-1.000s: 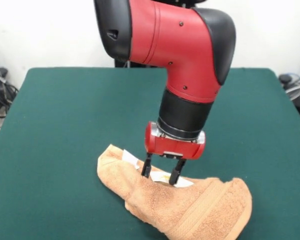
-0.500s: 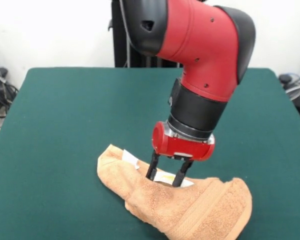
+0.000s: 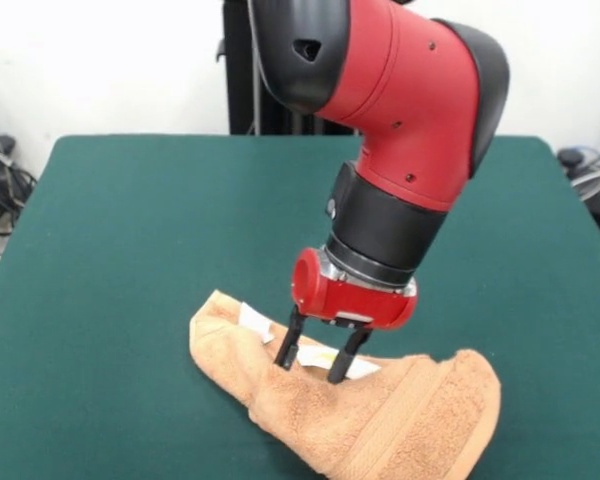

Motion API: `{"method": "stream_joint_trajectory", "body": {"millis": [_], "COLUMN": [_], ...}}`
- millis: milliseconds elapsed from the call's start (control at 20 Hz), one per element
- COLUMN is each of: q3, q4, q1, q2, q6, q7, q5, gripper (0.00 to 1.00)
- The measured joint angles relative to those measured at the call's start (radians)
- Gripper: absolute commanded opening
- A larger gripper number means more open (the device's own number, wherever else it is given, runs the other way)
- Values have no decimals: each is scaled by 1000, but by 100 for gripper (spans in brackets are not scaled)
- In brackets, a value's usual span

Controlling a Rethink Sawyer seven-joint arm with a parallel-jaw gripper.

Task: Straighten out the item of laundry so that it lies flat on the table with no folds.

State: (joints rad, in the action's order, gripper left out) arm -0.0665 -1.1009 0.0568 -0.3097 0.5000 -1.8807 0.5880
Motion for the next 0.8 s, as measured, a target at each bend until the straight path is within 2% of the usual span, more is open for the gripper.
{"method": "stream_joint_trajectory", "body": {"millis": [800], "q3": [-22], "q4": [32], "q1": [5], "q2": [15], "q6": [-9], "q7": [0], "q5": [32], "gripper": [100]}}
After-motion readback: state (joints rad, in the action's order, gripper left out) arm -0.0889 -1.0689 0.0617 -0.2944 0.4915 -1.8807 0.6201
